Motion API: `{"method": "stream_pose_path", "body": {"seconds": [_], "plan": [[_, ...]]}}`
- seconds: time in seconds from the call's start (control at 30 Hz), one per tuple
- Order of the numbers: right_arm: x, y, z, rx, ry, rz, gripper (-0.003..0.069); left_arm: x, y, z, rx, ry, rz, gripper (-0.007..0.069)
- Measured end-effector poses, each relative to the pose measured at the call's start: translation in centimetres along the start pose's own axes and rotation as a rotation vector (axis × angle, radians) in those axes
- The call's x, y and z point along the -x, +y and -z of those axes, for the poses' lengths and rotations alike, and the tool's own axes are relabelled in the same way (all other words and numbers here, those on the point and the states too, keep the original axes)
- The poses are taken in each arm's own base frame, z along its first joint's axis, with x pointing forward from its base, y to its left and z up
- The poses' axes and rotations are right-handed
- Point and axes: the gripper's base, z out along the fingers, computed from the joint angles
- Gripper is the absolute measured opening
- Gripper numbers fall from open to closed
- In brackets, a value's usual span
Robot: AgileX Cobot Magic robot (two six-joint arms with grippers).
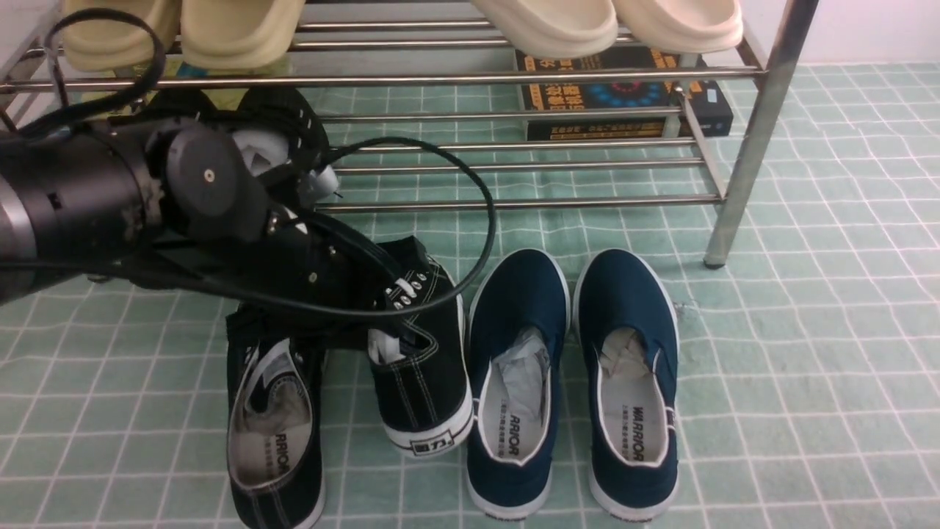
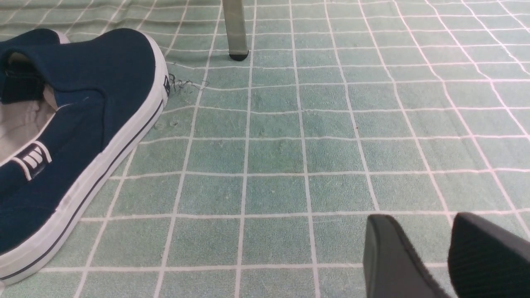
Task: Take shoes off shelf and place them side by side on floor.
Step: 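Set the held shoe down on the floor in front of the rack with the left gripper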
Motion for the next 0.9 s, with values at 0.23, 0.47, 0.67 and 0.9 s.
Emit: {"method": "stream_pose_path", "body": {"seconds": [0.23,0.47,0.67,0.9], "plan": [[0.0,0.0,0.0,0.0,0.0,0.0,0.0238,1.3,-2.3,5.9,-0.063,-0.081,-0.089,0.0303],[0.0,0.0,0.0,0.0,0.0,0.0,0.0238,0.7,-2.6,8.1,-0.044,-0.009,-0.12,0.0303],[0.0,0.0,0.0,0.0,0.0,0.0,0.0238,0.2,-1.9,5.9,0.014,0.114,-0.107,0.0304],[0.0,0.0,0.0,0.0,0.0,0.0,0.0238,0.3,-1.4,3.2,0.036,0.148,-0.084,0.0325]]}}
